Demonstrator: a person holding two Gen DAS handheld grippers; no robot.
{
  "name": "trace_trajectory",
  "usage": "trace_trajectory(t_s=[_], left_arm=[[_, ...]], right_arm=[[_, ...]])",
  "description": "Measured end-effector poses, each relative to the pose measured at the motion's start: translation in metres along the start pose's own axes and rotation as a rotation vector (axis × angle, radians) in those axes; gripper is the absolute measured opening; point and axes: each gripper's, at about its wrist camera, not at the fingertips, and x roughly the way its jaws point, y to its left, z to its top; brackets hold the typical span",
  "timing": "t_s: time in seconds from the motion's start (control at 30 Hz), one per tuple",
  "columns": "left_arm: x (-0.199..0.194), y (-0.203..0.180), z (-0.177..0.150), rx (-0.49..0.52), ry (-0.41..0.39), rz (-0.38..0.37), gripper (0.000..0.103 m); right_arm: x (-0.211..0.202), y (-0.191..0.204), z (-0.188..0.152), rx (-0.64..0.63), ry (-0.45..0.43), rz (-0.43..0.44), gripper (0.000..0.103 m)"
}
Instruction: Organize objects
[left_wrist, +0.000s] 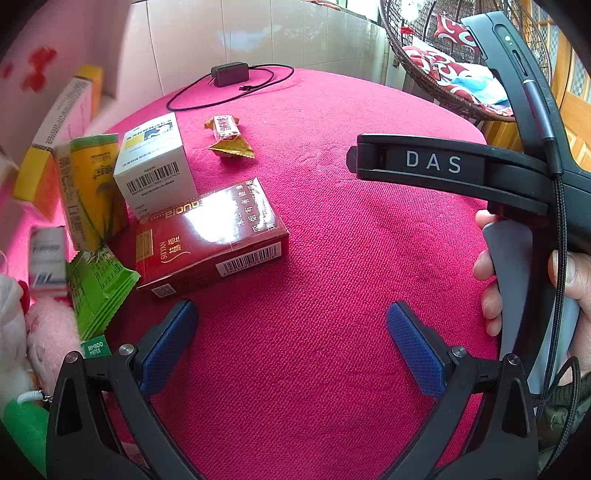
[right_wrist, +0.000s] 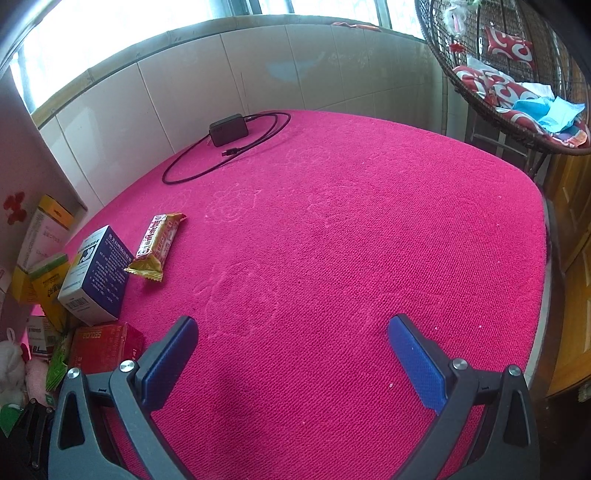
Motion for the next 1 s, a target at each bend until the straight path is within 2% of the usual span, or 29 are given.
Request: trace_trajectory(t_s=[1.0], left_arm=[[-0.0024,-0.0005,-0.0026,0.007,0.000,-0.006,0.103]], right_arm=[[0.0015,0.0014,0.0000,-0.002,0.001,-0.004,0.103]])
